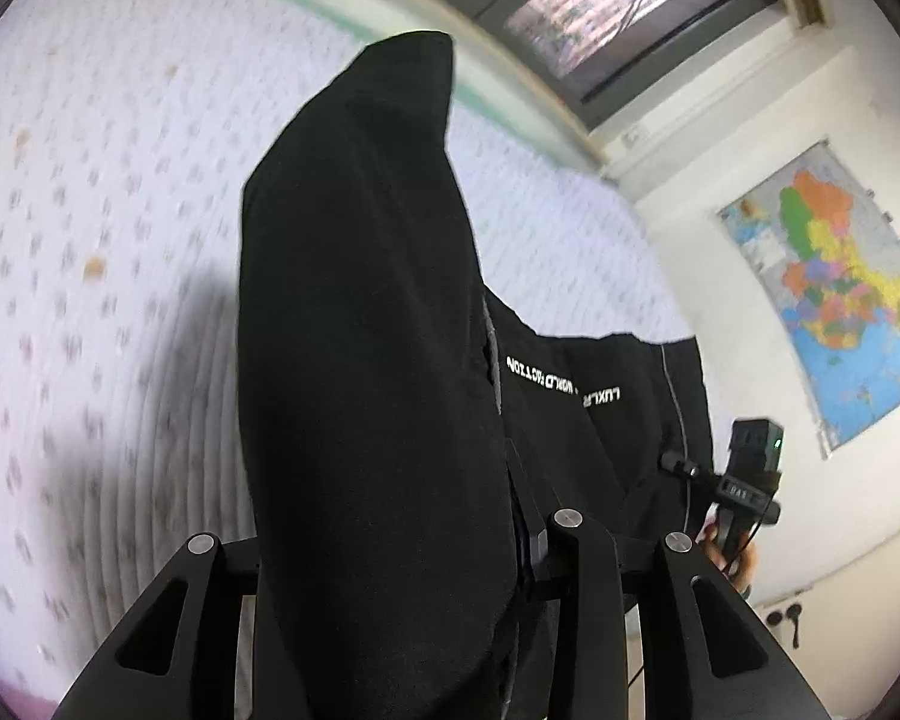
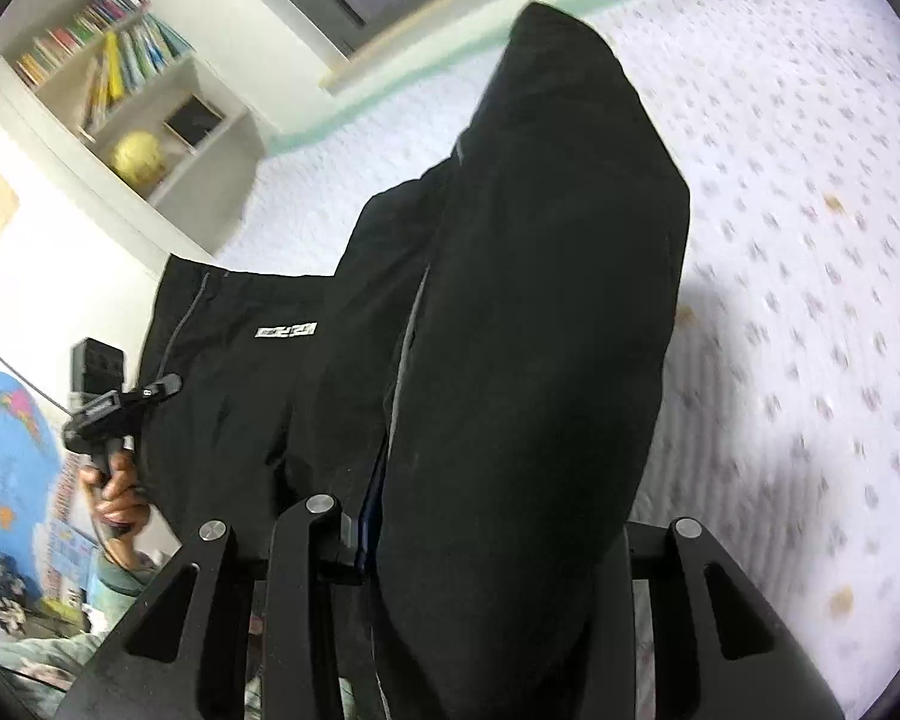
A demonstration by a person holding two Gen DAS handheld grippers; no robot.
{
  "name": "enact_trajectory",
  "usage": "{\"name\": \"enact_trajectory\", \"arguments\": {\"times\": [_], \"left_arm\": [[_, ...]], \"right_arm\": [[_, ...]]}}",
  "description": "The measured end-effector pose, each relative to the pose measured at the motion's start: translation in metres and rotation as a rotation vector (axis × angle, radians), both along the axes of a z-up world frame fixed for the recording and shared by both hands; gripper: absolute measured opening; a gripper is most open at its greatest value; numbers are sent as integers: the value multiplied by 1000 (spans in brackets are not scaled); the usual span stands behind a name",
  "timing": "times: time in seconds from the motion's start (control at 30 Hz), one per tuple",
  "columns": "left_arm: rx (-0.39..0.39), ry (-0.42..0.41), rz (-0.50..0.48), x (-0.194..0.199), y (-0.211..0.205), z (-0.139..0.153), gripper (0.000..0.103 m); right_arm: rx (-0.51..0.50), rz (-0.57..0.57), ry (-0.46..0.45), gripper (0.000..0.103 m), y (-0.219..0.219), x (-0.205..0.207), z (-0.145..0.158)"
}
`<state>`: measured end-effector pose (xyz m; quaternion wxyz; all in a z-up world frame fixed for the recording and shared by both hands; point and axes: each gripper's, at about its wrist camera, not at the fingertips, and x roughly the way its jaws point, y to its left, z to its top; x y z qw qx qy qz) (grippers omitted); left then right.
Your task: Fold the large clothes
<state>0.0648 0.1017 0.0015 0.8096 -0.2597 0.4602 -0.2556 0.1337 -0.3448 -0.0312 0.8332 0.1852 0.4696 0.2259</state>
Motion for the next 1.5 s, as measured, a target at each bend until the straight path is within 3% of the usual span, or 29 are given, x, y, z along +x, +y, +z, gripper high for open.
{"name": "enact_trajectory", "arguments": {"times": [0.1, 0.2, 0.23, 0.3, 0.37, 0.4, 0.47, 0.57, 0.67, 0.73, 0.77, 0.83, 0.87, 0.93, 1.03, 1.1, 1.2, 1.33, 1.43, 1.5], "left_arm": [[28, 37, 38, 1, 12, -33, 40], [-115, 101, 62, 2, 41, -67, 46], [-137, 120, 74, 2, 48, -79, 50], [-157, 151, 84, 1, 58, -94, 56], [-204, 167, 87, -3, 71, -102, 57], [-214, 164, 86, -7, 76, -99, 57], [-127, 100, 95, -20, 82, -78, 56], [26, -26, 114, -40, 85, -29, 55], [174, -146, 120, -51, 63, 19, 56], [207, -171, 113, -43, 43, 34, 67], [216, -162, 104, -34, 31, 35, 68], [304, -103, 102, -14, 3, 20, 68], [369, -50, 127, -1, -6, 5, 68], [418, 48, 155, 19, -10, -28, 68], [422, 150, 105, 44, -14, -79, 70], [394, 158, 106, 48, -9, -86, 70], [367, 132, 124, 43, -2, -81, 70], [441, 27, 131, 20, -13, -55, 70], [312, -86, 18, -3, -23, -14, 70], [310, -191, -13, -23, -33, 23, 70]], "right_arm": [[-36, -47, 52, 43, -18, 9, -29], [32, -79, 108, 50, -45, 23, -56], [47, -91, 124, 51, -52, 26, -63], [31, -114, 133, 64, -57, 24, -72], [22, -143, 138, 74, -61, 22, -72], [24, -157, 135, 75, -67, 17, -70], [-22, -190, 126, 75, -76, 9, -62], [-202, -275, 50, 76, -77, -3, -22], [-214, -253, -37, 76, -66, -11, 11], [-194, -184, -87, 77, -34, -7, 28], [-194, -158, -89, 79, -23, -3, 29], [-224, -99, -78, 79, 12, 8, 23], [-255, -78, -74, 79, 28, 15, 17], [-330, -49, -37, 79, 59, 30, -4], [-401, -22, 53, 79, 75, 50, -50], [-383, -41, 44, 83, 75, 57, -69], [-326, -96, 15, 84, 66, 56, -72], [-310, -127, -7, 84, 59, 40, -63], [-284, -209, -9, 84, 45, 23, -40], [-278, -274, -95, 84, 37, -1, -7]]}}
